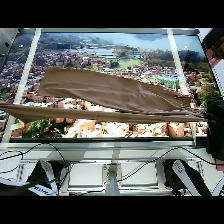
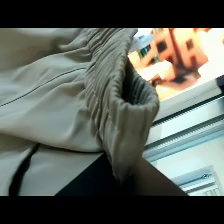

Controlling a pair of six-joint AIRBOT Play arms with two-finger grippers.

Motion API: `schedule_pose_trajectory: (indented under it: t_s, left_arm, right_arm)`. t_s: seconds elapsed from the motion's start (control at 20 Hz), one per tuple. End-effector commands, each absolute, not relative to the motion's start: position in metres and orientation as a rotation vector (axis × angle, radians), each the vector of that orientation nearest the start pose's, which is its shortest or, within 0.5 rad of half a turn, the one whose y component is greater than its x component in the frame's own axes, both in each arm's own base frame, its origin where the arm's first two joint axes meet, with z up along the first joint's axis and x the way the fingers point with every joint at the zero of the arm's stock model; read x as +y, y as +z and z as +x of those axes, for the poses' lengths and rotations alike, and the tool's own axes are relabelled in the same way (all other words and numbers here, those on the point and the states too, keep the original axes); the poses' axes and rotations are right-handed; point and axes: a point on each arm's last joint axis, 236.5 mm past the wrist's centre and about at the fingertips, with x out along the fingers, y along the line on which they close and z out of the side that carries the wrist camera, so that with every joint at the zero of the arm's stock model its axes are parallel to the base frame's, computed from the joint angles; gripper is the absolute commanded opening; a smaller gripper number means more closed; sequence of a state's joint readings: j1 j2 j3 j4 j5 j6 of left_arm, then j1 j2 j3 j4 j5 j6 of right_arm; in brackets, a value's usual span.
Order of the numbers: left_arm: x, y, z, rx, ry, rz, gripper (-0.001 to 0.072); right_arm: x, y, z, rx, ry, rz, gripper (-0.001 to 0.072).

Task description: Fold the clothes and pants, and hang the long-sleeved shirts on hangers.

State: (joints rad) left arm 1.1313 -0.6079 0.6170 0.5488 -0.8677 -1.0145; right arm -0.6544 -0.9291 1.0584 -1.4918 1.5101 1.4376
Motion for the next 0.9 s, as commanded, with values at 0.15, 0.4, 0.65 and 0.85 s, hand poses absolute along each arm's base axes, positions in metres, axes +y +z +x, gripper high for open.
schedule_pose_trajectory:
  t_s: [0.15,0.4,0.65,0.85]
  left_arm:
    - [0.206,0.163,0.315,0.141,0.446,-0.641,0.0013]
    - [0.171,0.104,0.412,0.222,0.432,-0.596,0.0013]
    - [0.122,0.083,0.521,0.301,0.301,-0.568,0.0014]
    - [0.115,0.065,0.56,0.326,0.277,-0.594,0.0014]
  right_arm:
    - [-0.147,0.087,0.279,1.088,-0.369,0.502,0.0029]
    - [-0.158,0.077,0.324,0.97,-0.383,0.648,0.0029]
    - [-0.166,0.038,0.369,0.928,-0.387,0.859,0.0029]
    - [-0.171,0.009,0.402,0.874,-0.382,1.014,0.0029]
